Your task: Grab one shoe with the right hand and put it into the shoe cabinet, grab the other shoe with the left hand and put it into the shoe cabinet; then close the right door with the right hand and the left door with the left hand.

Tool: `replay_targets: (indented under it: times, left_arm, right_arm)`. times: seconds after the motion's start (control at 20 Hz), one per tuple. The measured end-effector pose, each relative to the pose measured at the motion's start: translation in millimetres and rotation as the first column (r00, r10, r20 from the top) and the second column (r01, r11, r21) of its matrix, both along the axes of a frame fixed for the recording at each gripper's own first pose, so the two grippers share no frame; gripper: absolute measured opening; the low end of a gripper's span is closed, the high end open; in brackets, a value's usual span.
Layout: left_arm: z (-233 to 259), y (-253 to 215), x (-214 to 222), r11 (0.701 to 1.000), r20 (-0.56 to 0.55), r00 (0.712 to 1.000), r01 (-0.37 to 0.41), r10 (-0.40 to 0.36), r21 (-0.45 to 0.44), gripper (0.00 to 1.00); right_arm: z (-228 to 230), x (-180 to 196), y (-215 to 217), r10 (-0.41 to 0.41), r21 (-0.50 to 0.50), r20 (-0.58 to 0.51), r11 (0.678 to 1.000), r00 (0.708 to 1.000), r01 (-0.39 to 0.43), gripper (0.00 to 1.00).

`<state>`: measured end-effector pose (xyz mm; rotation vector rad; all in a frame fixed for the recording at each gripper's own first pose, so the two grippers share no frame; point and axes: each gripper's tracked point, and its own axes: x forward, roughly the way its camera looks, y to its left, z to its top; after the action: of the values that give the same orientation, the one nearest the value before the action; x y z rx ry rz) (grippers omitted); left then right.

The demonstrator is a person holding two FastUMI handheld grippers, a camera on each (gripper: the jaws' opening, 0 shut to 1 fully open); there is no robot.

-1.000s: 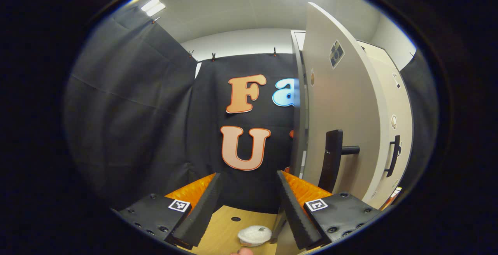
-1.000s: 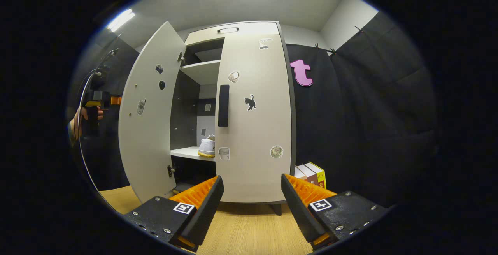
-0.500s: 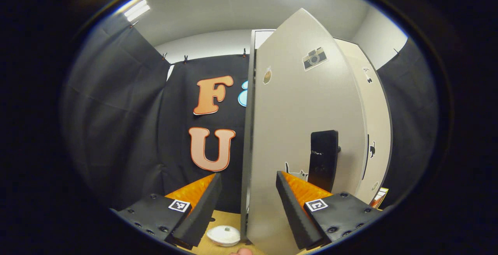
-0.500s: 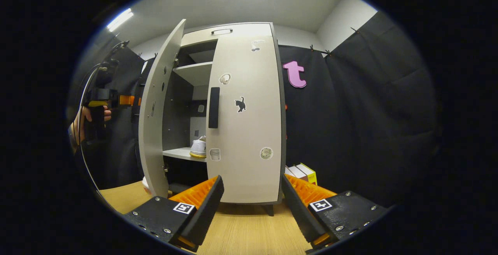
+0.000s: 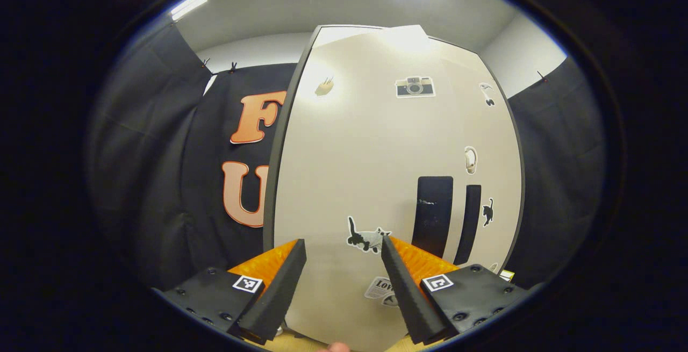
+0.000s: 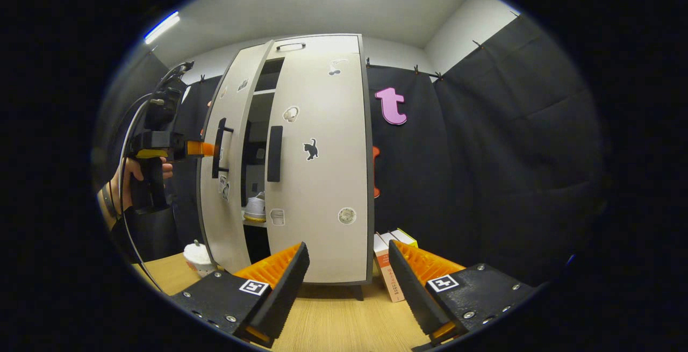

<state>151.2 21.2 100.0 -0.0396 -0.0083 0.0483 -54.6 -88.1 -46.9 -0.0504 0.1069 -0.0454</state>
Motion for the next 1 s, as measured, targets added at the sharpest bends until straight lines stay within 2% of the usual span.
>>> replay_targets:
  times: [0.15, 0.2, 0.25, 0.35, 0.4, 0.65, 0.75, 1.0]
  left_arm:
    - [-5.9, -8.4, 14.5, 1.0, -0.013, 1.0, -0.003, 0.003, -0.008, 0.9]
    - [-6.9, -10.8, 19.4, 1.0, -0.015, 1.0, -0.005, 0.005, -0.005, 0.93]
    - [-8.1, -12.9, 24.4, 1.0, -0.016, 1.0, -0.008, 0.008, -0.002, 0.9]
    - [-8.4, -15.7, 32.9, 1.0, -0.016, 1.0, -0.015, 0.015, 0.001, 0.93]
    - [-9.7, -17.5, 35.0, 1.0, -0.019, 1.0, -0.02, 0.02, 0.0, 0.9]
    - [-14.3, -22.8, 48.3, 1.0, -0.027, 0.999, -0.023, 0.023, -0.001, 0.95]
    - [-15.1, -22.3, 47.9, 1.0, -0.022, 1.0, -0.021, 0.02, -0.013, 0.92]
    - [-8.2, -16.3, 26.9, 0.999, 0.001, 1.0, -0.014, 0.014, -0.048, 0.94]
  right_arm:
    - [0.0, -1.8, -5.0, -0.016, -0.003, -0.003, 1.0, 1.0, 0.016, 0.92]
    - [1.2, -2.1, -7.1, -0.021, -0.002, -0.001, 1.0, 1.0, 0.021, 0.92]
    - [1.8, -2.6, -8.6, -0.026, 0.0, 0.001, 1.0, 1.0, 0.026, 0.92]
    - [2.0, -5.0, -12.7, -0.036, -0.002, 0.0, 0.999, 0.999, 0.036, 0.92]
    - [3.1, -5.4, -15.1, -0.04, -0.003, 0.001, 0.999, 0.999, 0.04, 0.92]
    - [6.8, -5.5, -19.4, -0.051, 0.0, 0.011, 0.999, 0.999, 0.051, 0.92]
    - [7.1, -7.4, -18.9, -0.049, 0.004, 0.008, 0.999, 0.999, 0.049, 0.92]
    - [14.1, -7.6, -11.1, -0.021, 0.01, 0.014, 1.0, 1.0, 0.021, 0.92]
